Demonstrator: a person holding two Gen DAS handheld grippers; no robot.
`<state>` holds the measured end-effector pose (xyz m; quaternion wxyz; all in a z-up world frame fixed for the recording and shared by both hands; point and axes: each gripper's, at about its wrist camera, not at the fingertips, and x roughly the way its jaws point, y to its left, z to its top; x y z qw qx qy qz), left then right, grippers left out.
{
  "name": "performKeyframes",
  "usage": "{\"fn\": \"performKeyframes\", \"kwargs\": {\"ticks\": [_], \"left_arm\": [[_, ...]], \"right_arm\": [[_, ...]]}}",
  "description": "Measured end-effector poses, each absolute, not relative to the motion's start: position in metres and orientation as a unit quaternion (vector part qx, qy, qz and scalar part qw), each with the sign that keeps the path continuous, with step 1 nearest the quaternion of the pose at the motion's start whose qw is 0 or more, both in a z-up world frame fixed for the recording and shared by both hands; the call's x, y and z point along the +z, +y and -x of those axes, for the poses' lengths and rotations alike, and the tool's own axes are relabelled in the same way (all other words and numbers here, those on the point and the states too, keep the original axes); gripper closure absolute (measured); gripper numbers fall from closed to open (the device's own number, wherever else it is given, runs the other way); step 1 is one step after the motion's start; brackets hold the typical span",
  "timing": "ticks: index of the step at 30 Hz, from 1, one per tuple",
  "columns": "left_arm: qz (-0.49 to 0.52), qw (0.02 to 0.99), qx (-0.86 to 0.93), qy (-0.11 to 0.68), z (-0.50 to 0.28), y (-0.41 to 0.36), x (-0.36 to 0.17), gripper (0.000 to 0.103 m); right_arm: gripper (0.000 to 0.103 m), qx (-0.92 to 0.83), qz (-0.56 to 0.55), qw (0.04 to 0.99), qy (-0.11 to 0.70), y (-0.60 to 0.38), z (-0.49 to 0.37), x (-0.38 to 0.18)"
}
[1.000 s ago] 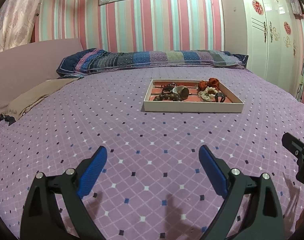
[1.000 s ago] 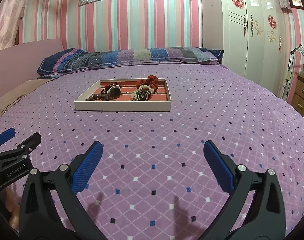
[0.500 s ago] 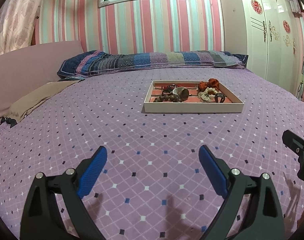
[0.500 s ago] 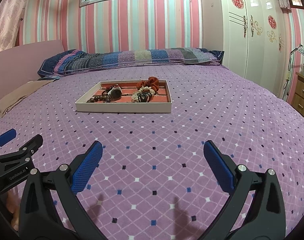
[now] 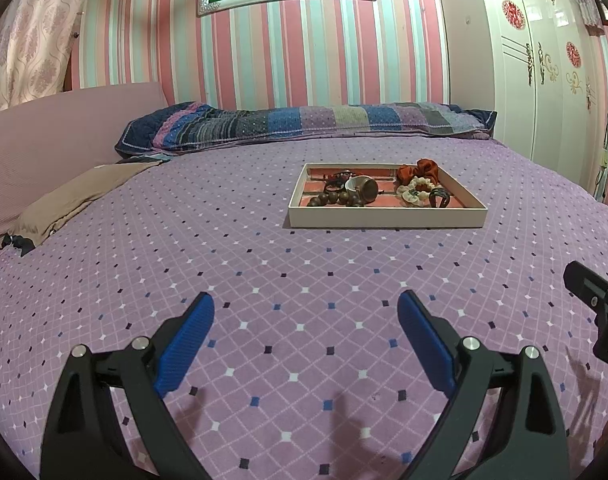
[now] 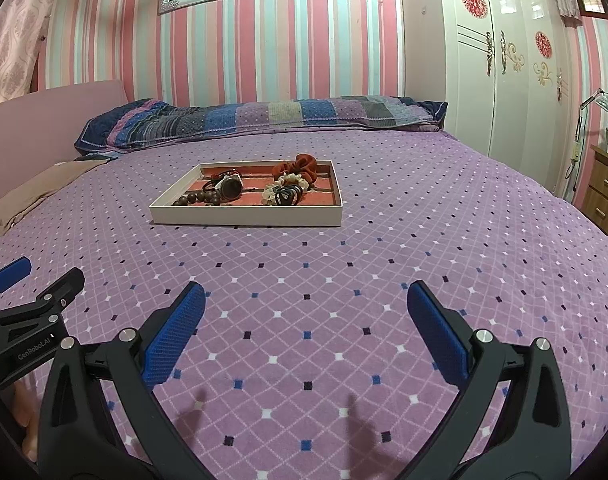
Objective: Organize jewelry
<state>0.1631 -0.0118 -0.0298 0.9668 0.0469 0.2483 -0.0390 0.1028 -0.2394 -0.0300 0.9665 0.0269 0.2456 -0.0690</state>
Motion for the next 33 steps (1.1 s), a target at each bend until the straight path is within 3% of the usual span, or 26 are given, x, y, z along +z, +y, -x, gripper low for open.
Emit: {"fn": "performKeyframes", "kwargs": {"ticks": [33], "left_arm": [[-0.050, 0.969, -0.041, 0.239, -0.1601, -0.0148, -0.0285, 0.012]], "right_arm": [[0.005, -0.069, -0.025, 0.967, 0.244, -0.2388, -0.1041, -0.0273]]}}
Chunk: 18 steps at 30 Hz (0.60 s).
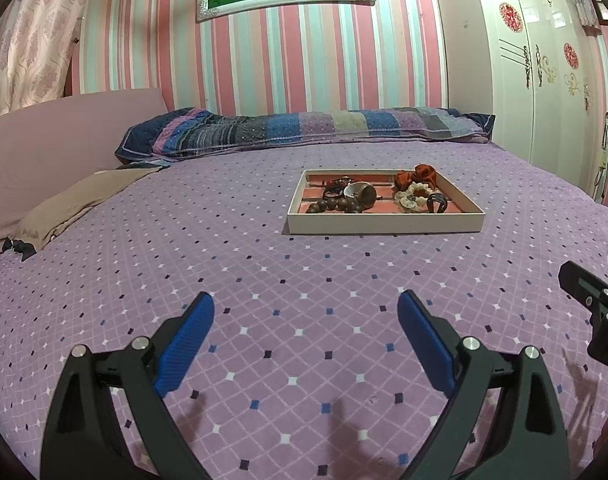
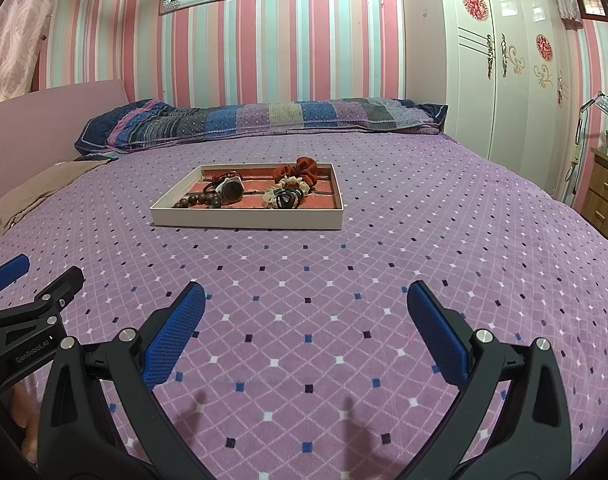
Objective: Organize jewelry
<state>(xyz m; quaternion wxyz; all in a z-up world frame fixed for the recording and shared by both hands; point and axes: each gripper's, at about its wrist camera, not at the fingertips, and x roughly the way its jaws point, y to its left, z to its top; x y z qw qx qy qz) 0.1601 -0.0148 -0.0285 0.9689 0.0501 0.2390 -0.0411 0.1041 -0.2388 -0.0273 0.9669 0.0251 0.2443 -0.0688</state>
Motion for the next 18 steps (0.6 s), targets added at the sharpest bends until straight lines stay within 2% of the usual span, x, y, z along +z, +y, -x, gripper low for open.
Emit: {"fn": "performKeyframes", "kwargs": {"ticks": [18], "left_arm": [[-0.047, 0.969, -0.038, 0.241, -0.1596, -0.0131, -0.0289, 0.012]], "right_arm": [[0.005, -0.070, -0.026, 0.967, 0.245, -0.2383, -0.1039, -0.0265]]}}
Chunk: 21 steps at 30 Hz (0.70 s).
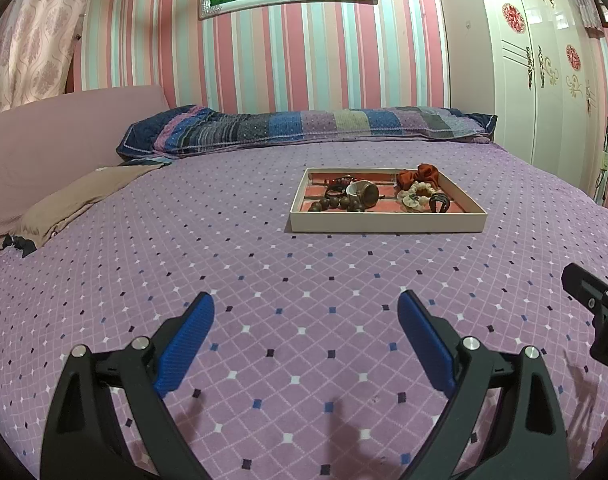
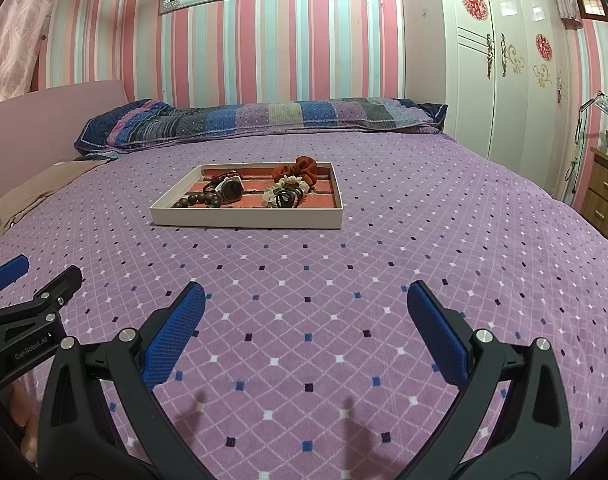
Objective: Organize jewelry
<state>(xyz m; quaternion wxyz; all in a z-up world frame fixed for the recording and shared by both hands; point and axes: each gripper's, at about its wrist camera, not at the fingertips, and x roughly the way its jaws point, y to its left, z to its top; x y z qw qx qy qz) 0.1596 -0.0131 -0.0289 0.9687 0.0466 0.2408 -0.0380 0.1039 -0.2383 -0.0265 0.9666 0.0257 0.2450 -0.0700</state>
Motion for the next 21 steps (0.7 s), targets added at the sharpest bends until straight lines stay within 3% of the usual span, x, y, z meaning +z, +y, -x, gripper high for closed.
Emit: {"fn": "performKeyframes", "kwargs": {"ticks": [21], "left_arm": [[-0.044, 0.968, -0.038, 0.244, -0.1610, -0.0097, -0.0297, 0.012]], "right_arm": [[0.005, -0.071, -0.027, 0.966, 0.246, -0.2405, -0.1025, -0.0265]]}}
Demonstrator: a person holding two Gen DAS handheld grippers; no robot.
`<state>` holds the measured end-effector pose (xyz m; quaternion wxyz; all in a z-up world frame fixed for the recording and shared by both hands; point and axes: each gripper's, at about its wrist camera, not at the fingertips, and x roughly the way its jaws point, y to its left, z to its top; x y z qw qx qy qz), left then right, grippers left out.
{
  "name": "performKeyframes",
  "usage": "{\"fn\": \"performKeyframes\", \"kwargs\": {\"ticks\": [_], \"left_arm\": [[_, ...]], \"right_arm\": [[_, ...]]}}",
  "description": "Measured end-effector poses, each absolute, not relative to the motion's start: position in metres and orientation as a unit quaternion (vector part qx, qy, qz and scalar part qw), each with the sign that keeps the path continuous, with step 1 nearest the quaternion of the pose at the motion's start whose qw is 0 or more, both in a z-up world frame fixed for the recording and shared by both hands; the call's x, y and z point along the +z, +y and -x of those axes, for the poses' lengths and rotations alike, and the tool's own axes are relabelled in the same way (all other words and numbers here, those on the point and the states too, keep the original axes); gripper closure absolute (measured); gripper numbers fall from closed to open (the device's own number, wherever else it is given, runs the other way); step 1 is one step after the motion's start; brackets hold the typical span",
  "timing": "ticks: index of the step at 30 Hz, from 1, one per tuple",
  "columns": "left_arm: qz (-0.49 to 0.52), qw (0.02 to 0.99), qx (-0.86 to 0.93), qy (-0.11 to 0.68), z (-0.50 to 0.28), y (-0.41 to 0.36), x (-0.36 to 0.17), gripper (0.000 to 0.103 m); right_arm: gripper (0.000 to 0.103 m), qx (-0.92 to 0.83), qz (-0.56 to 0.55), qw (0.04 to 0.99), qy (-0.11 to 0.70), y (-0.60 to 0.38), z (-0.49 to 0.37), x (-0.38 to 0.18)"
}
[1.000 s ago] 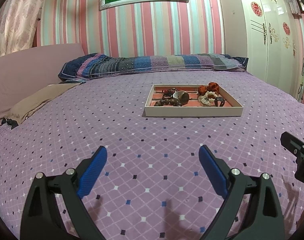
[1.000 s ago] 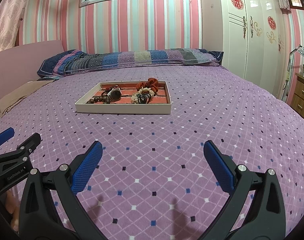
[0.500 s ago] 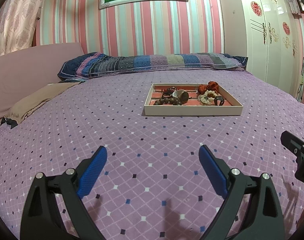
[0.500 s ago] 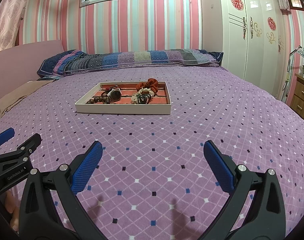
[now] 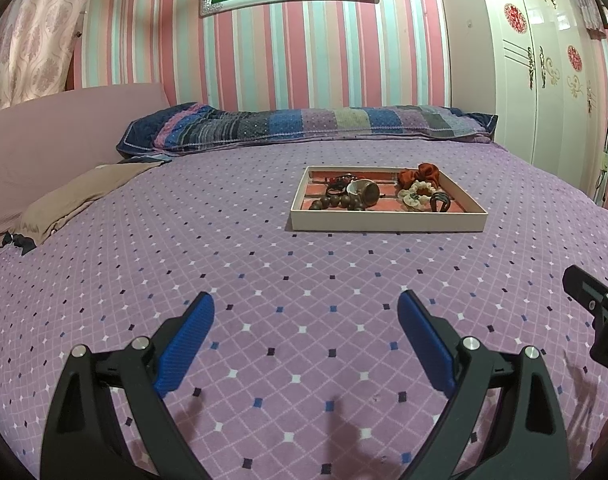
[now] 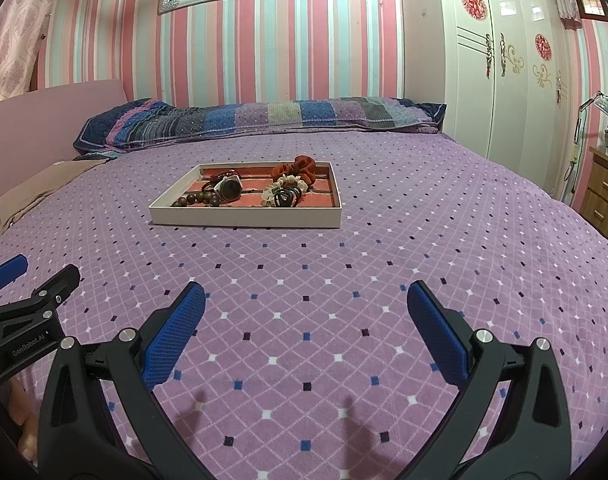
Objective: Organize jewelry
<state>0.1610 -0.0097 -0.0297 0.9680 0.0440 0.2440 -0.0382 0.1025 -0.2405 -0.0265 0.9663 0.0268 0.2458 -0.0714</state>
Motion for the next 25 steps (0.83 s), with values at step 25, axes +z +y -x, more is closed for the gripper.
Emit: {"fn": "performKeyframes", "kwargs": {"ticks": [25], "left_arm": [[-0.033, 0.965, -0.046, 0.258, -0.1641, -0.0072, -0.0247, 0.012]], "right_arm": [[0.005, -0.071, -0.027, 0.966, 0.246, -0.2406, -0.1030, -0.0285]]}}
